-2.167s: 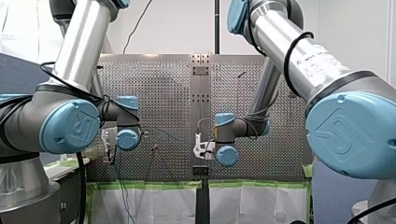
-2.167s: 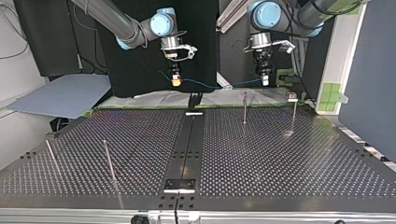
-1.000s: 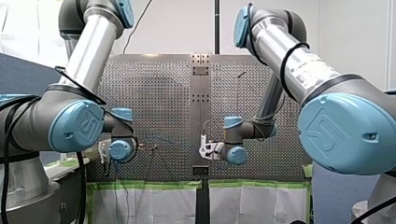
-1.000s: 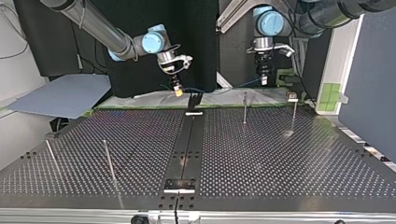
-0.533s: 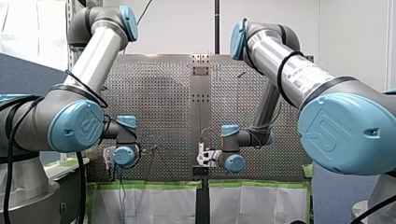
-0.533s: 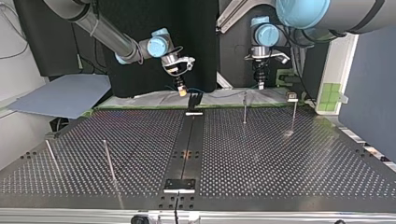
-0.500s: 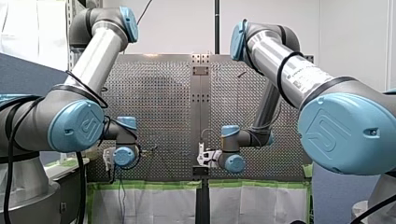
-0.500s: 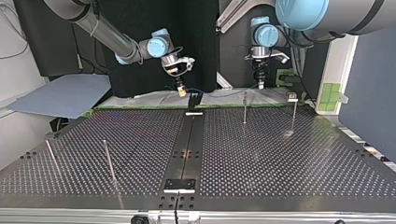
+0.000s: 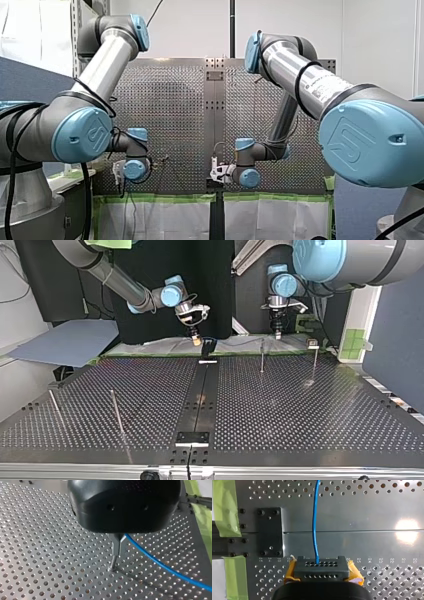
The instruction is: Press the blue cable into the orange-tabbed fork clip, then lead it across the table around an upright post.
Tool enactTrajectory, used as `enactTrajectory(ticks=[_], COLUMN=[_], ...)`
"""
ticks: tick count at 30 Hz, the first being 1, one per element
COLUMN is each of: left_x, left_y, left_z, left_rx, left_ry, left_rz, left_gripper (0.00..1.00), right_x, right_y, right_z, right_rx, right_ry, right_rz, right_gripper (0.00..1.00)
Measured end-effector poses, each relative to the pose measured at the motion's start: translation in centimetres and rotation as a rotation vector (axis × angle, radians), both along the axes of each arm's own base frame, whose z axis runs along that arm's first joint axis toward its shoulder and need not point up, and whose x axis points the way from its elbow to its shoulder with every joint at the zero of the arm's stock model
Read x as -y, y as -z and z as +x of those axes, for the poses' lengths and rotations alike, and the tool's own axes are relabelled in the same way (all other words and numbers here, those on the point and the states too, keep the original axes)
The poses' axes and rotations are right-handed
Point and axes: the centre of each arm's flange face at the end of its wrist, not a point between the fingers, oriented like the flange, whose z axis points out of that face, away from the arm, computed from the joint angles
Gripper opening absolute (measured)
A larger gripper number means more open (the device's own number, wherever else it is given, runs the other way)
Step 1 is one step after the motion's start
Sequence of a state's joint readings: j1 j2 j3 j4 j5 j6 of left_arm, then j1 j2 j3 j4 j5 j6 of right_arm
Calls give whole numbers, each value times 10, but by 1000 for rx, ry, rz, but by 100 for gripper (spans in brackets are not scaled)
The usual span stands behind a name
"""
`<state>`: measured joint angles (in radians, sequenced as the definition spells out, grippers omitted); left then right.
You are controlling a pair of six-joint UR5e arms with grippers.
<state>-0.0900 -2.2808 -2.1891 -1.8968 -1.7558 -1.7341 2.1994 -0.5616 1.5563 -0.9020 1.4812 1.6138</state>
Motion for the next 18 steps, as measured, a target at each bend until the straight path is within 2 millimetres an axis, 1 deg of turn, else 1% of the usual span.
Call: enactTrajectory(ticks=[3, 6, 18], left_x=[1, 0, 0], left_y=[-2, -3, -6], left_z=[9, 13, 18], left_rx=[11, 16, 51], left_ry=[0, -4, -11], left_rz=[-5, -16, -13], left_gripper=[0, 0, 0], right_x=[2, 3, 8], right_y=[0, 0, 4], right_z=[-1, -2, -10], right_rx=[-1, -3, -13], right_ry=[3, 5, 38], right_rz=[1, 3, 13], right_gripper=[0, 0, 0])
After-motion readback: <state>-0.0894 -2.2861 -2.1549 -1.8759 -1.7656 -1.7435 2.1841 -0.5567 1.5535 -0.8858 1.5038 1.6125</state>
